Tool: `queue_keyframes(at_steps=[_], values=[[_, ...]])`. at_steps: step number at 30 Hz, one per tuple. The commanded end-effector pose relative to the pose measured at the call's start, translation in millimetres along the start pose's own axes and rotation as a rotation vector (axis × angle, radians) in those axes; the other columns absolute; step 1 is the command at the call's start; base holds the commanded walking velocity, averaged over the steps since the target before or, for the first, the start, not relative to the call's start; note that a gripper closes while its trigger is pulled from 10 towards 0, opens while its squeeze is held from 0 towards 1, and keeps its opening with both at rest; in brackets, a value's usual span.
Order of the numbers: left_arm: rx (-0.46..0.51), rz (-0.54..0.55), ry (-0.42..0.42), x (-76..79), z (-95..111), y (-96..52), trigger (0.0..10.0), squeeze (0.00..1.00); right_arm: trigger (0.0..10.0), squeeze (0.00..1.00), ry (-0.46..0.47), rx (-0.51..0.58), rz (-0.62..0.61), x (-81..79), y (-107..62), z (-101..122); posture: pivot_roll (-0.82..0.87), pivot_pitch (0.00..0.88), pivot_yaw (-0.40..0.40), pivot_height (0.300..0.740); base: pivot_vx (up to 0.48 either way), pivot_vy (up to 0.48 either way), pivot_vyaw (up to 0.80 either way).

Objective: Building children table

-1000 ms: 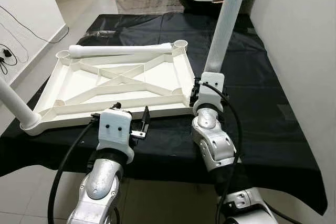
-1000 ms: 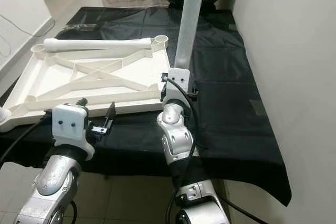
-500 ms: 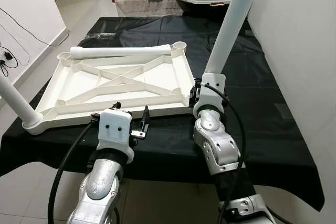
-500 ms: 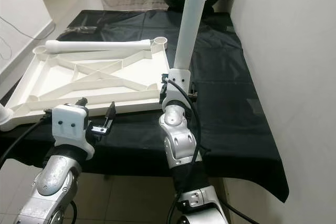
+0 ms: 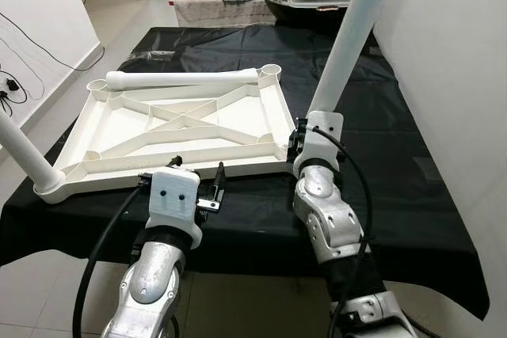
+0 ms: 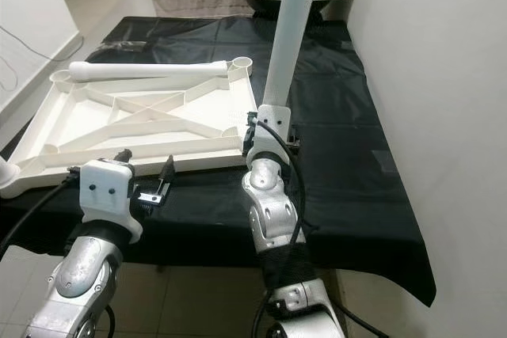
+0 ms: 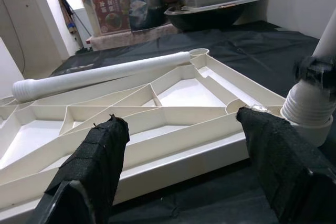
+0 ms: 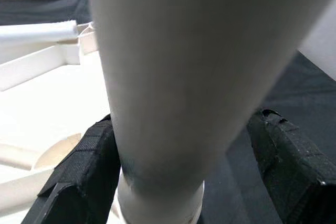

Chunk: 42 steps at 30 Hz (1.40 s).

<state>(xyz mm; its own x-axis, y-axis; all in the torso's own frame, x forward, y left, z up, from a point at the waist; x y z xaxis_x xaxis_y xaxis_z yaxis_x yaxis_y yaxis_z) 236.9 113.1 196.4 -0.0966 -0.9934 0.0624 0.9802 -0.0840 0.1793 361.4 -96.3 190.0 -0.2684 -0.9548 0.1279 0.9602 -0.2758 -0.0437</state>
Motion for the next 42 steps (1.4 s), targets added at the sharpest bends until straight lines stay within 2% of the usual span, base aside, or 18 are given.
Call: queue_keyframes(at_steps=[1, 7, 8, 9, 10, 20, 22, 24, 27, 29, 30, 32, 33, 34, 35, 37, 38, 42], values=[[-0.016, -0.004, 0.021, 0.5, -3.8, -1.0, 10.0, 0.0, 10.0, 0.0, 0.076, 0.018, 0.029, -17.1, -2.2, 16.3, 0.04, 0.08, 0.015, 0.74, 0.0, 0.0, 0.0], [-0.019, -0.005, 0.024, 0.9, -5.4, -1.5, 10.0, 0.0, 10.0, 0.0, 0.091, 0.025, 0.022, -18.1, 2.4, 20.9, 0.04, 0.085, 0.01, 0.74, 0.0, 0.0, 0.0], [-0.02, -0.004, 0.023, 1.1, -5.8, -1.6, 10.0, 0.0, 4.8, 0.0, 0.099, 0.026, 0.017, -17.8, 4.3, 21.6, 0.04, 0.085, 0.008, 0.74, 0.0, 0.0, 0.0], [-0.02, -0.004, 0.023, 1.1, -5.8, -1.6, 10.0, 0.0, 4.8, 0.0, 0.099, 0.026, 0.017, -17.8, 4.3, 21.6, 0.04, 0.085, 0.008, 0.74, 0.0, 0.0, 0.0], [-0.02, -0.002, 0.026, 1.1, -6.1, -1.7, 10.0, 0.0, 0.0, 0.0, 0.111, 0.027, 0.009, -17.0, 6.8, 22.5, 0.04, 0.085, 0.008, 0.74, 0.0, 0.0, 0.0], [-0.018, 0.006, 0.037, -1.5, -7.3, -0.6, 10.0, 0.0, 0.0, 0.0, 0.135, 0.04, -0.01, -12.3, 15.1, 25.3, 0.04, 0.083, 0.005, 0.74, 0.0, 0.0, 0.0], [-0.019, 0.004, 0.051, -2.2, -7.6, -0.2, 10.0, 0.0, 0.0, 0.0, 0.17, 0.021, 0.001, -13.4, 16.5, 24.5, 0.04, 0.082, 0.004, 0.74, 0.0, 0.0, 0.0], [-0.022, 0.01, 0.049, -3.0, -8.4, 0.0, 10.0, 0.0, 0.0, 0.0, 0.23, 0.032, 0.046, -15.8, 17.2, 32.9, 0.04, 0.077, 0.007, 0.74, 0.0, 0.0, 0.0], [-0.021, 0.013, 0.068, -6.8, -7.7, 2.0, 10.0, 0.0, 0.0, 0.0, 0.315, 0.19, 0.268, -25.2, 12.6, 63.1, 0.04, 0.067, 0.007, 0.74, 0.0, 0.0, 0.0], [-0.021, 0.014, 0.071, -7.5, -7.6, 2.4, 10.0, 0.0, 0.0, 0.0, 0.323, 0.208, 0.293, -26.3, 12.0, 66.7, 0.04, 0.067, 0.007, 0.74, 0.0, 0.0, 0.0], [-0.022, 0.029, 0.081, -16.4, -5.6, 7.3, 10.0, 0.22, 0.0, 0.0, 0.403, 0.27, 0.507, -34.4, 1.4, 79.2, 0.04, 0.048, 0.01, 0.74, 0.0, 0.0, 0.0], [-0.022, 0.033, 0.084, -19.1, -5.1, 8.8, 10.0, 0.22, 0.0, 0.0, 0.425, 0.29, 0.568, -36.5, -2.2, 82.7, 0.04, 0.048, 0.01, 0.74, 0.0, 0.0, 0.0], [-0.016, 0.026, 0.09, -23.5, -3.4, 10.8, 10.0, 1.0, 0.0, 0.0, 0.45, 0.301, 0.683, -40.4, -9.3, 82.3, 0.03, 0.036, 0.013, 0.74, 0.0, 0.0, 0.0], [-0.011, 0.019, 0.093, -25.8, -2.4, 11.9, 10.0, 1.0, 0.0, 0.0, 0.462, 0.302, 0.747, -42.6, -13.3, 80.7, 0.03, 0.036, 0.013, 0.74, 0.0, 0.0, 0.0], [-0.011, 0.019, 0.093, -25.8, -2.4, 11.9, 10.0, 1.0, 0.0, 0.0, 0.462, 0.302, 0.747, -42.6, -13.3, 80.7, 0.03, 0.036, 0.013, 0.74, 0.0, 0.0, 0.0], [-0.042, -0.004, 0.066, -32.0, -3.4, 15.0, 10.0, 1.0, 0.0, 0.0, 0.471, 0.316, 0.881, -42.0, -23.7, 73.4, 0.03, 0.027, 0.013, 0.74, 0.0, 0.0, 0.0], [-0.063, -0.035, 0.037, -34.2, -3.8, 17.4, 10.0, 0.0, 0.0, 0.0, 0.47, 0.31, 0.95, -40.4, -28.8, 67.9, 0.03, 0.024, 0.013, 0.74, 0.0, 0.0, 0.0], [-0.076, -0.057, 0.016, -35.5, -3.7, 19.0, 10.0, 0.0, 0.0, 0.0, 0.47, 0.306, 0.999, -39.3, -32.5, 64.2, 0.03, 0.024, 0.013, 0.74, 0.0, 0.0, 0.0]])
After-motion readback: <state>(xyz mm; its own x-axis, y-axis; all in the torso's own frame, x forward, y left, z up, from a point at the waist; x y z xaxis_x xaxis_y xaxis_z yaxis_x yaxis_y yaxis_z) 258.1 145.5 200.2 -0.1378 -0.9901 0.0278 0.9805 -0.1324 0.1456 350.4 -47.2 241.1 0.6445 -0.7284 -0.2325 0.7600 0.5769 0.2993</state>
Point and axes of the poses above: a point about 5 cm out from each wrist's last joint towards the gripper, its own y axis pointing out of the wrist towards the gripper, its own z axis along the axis of the wrist's last joint, x = y × z, the point moved 1 cm from there along y, pointing out of the wrist towards the gripper, and after that the axes turned 8 degrees about -y, right-handed, at the moved point
